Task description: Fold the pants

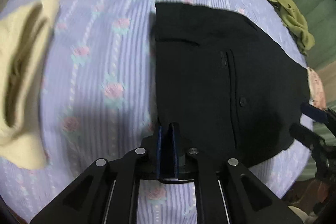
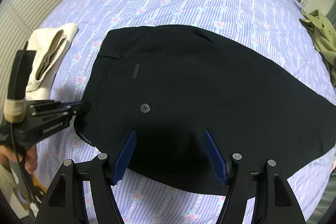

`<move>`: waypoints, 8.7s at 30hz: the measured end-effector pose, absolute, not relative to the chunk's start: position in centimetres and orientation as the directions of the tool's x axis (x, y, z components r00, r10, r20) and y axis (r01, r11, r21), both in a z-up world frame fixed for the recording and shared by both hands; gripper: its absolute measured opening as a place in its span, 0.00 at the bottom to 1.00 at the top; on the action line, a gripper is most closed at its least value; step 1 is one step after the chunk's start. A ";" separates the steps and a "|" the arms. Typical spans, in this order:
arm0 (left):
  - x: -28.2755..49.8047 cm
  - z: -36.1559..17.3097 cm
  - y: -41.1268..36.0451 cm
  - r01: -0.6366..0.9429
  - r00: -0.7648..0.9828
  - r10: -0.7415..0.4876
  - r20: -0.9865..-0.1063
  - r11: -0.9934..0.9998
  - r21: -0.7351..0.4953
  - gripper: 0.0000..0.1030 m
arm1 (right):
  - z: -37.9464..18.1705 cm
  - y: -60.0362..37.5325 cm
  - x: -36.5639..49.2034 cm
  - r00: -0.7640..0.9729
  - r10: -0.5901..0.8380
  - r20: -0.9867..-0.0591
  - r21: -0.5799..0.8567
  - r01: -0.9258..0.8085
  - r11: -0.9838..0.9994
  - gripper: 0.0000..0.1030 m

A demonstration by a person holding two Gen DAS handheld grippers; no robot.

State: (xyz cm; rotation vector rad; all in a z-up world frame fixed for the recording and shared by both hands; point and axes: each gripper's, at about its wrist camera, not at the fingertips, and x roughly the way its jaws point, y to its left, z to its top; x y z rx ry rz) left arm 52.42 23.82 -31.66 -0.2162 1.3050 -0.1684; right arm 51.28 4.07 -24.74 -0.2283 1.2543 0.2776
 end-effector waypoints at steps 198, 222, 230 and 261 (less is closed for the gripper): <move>61.6 -26.0 -52.7 0.338 0.431 -0.092 -0.897 0.939 0.066 0.84 | -35.7 -75.4 66.8 0.405 0.266 -0.875 0.328 0.092 0.940 0.63; 58.0 -20.7 -43.3 0.231 0.504 -0.089 -0.859 0.972 0.034 0.84 | -20.7 -64.9 62.4 0.592 0.157 -0.790 0.142 -0.072 0.987 0.12; 54.8 -17.5 -29.4 0.076 0.553 0.011 -0.833 0.995 0.064 0.84 | -13.9 -51.3 59.7 0.641 0.199 -0.742 0.097 -0.190 0.977 0.12; 53.6 -22.0 -2.5 -0.067 0.445 0.061 -0.894 0.997 0.035 0.84 | -28.7 -18.3 59.8 0.298 0.204 -0.932 0.117 -0.285 0.951 0.11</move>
